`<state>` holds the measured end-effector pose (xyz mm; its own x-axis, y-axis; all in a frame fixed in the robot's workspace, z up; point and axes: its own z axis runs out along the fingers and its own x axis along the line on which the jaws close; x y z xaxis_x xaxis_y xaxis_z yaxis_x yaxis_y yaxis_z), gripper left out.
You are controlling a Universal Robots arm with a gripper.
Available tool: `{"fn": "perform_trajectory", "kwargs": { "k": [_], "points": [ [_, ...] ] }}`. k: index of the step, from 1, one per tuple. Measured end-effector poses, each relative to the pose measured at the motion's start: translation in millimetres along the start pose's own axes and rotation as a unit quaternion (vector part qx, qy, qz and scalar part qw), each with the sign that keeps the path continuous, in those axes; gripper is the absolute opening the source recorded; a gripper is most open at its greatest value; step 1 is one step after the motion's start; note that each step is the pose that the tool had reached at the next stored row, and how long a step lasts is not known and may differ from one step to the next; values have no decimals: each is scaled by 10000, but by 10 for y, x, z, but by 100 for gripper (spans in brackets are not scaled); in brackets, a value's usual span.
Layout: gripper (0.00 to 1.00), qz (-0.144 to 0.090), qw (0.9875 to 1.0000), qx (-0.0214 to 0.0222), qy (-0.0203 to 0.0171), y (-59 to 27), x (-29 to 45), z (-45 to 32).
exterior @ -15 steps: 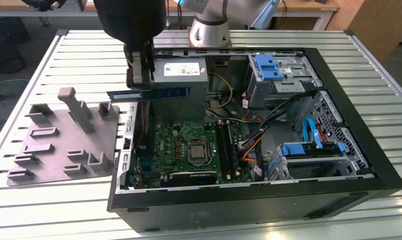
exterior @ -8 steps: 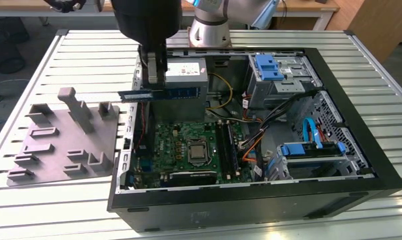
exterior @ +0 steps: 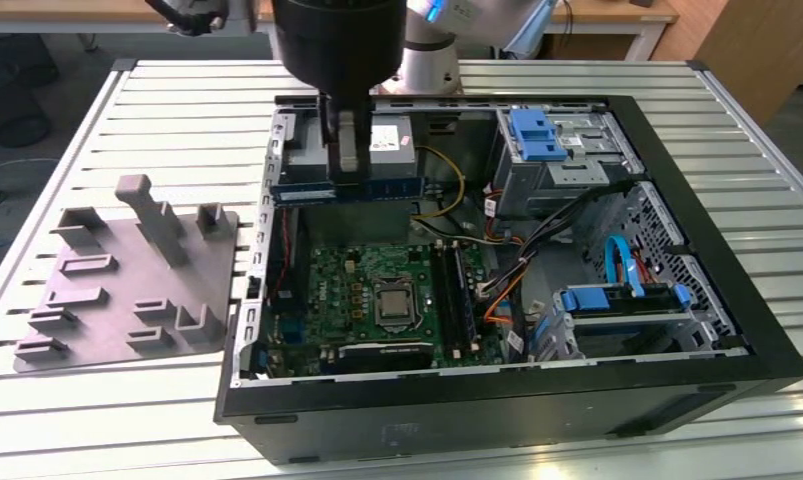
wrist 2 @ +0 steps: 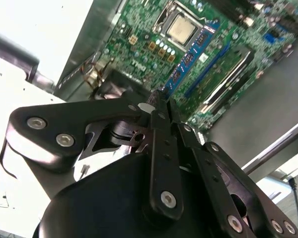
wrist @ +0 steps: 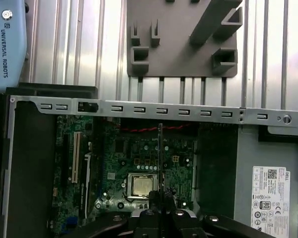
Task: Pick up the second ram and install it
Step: 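Pick up the second ram and move it above second insertion slot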
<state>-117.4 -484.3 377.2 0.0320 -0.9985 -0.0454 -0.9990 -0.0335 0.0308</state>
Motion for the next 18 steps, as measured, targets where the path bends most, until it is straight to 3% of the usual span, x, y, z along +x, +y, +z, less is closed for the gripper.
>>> {"fn": "perform_trajectory", "kwargs": {
  "k": [18],
  "points": [
    [14, 0, 10000, -9, -1, -420, 14, 58]
  ]
}}
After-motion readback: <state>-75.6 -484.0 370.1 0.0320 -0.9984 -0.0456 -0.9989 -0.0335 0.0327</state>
